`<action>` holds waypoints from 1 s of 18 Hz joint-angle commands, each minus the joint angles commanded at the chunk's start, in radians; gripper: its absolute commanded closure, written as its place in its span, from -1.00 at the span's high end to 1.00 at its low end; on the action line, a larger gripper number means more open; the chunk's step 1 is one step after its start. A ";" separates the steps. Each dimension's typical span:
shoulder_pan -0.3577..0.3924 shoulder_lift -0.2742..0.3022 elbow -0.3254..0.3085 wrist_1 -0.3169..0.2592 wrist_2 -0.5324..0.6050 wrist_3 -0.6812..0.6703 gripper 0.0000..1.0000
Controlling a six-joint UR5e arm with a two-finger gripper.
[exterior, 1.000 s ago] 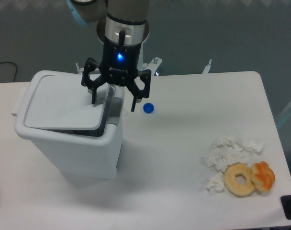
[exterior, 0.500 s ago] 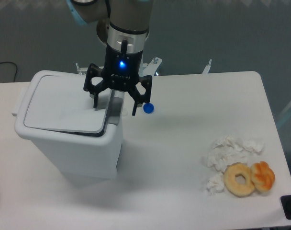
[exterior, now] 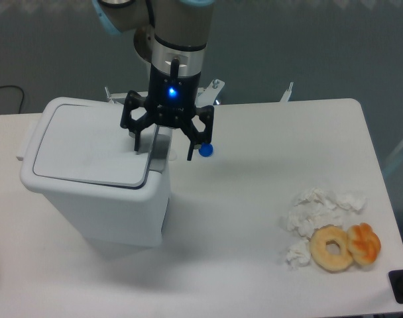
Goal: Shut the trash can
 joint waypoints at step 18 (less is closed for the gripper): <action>-0.002 -0.021 0.000 0.002 0.005 -0.002 1.00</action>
